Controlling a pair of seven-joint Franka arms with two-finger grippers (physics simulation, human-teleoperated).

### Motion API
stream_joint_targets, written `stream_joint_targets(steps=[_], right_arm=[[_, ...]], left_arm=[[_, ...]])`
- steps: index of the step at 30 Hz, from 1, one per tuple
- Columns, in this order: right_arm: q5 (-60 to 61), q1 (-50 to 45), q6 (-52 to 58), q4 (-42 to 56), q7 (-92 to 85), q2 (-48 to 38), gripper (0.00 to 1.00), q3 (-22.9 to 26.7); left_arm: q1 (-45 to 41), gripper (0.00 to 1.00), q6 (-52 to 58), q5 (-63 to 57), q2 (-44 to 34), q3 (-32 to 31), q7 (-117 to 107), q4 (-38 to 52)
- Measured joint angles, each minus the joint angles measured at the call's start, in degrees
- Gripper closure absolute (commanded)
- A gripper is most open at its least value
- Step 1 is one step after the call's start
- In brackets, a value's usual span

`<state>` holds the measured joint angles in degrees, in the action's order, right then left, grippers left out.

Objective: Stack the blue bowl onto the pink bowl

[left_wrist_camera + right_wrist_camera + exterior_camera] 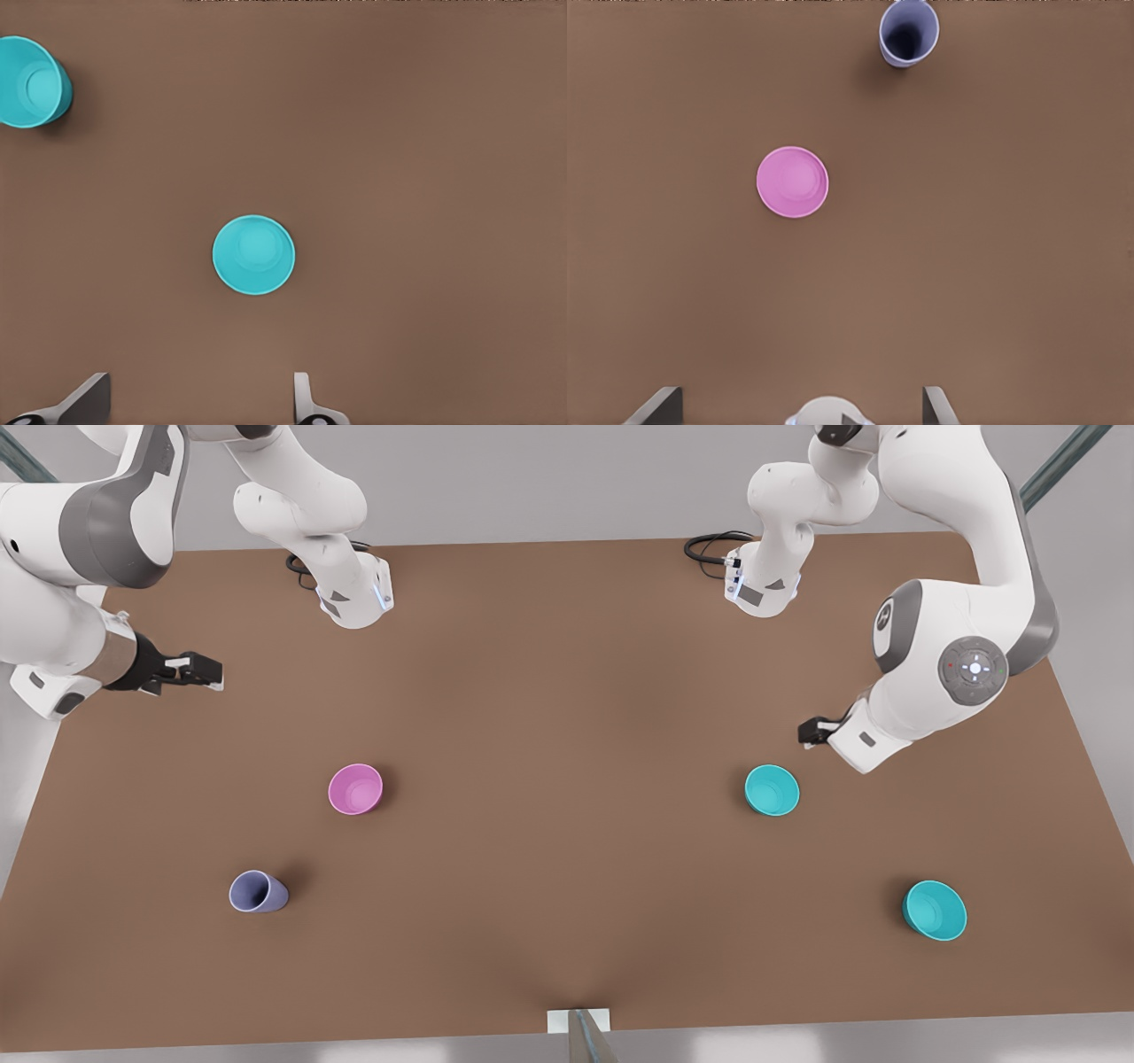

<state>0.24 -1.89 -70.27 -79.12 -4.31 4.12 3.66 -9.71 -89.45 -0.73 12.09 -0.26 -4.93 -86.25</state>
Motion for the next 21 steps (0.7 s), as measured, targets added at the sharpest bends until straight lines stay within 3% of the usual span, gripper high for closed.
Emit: stream_joint_targets(steps=[3, 9, 21], right_arm=[[0.03, 0.39, -0.15, 0.35, 0.19, 0.75, 0.00, -0.27], [0.20, -0.87, -4.95, -4.07, 1.58, 19.55, 0.00, -0.33], [6.39, -1.09, -33.12, -28.59, 5.84, 18.67, 0.00, 0.02]], left_arm=[[0.23, 0.00, -0.33, 0.09, 0.07, 0.00, -0.21, 0.00], [0.65, 0.00, 0.10, 0.15, 0.27, 0.00, -0.52, -0.08], [1.09, 0.00, 0.66, 0.15, 0.86, 0.00, -0.89, -0.09]])
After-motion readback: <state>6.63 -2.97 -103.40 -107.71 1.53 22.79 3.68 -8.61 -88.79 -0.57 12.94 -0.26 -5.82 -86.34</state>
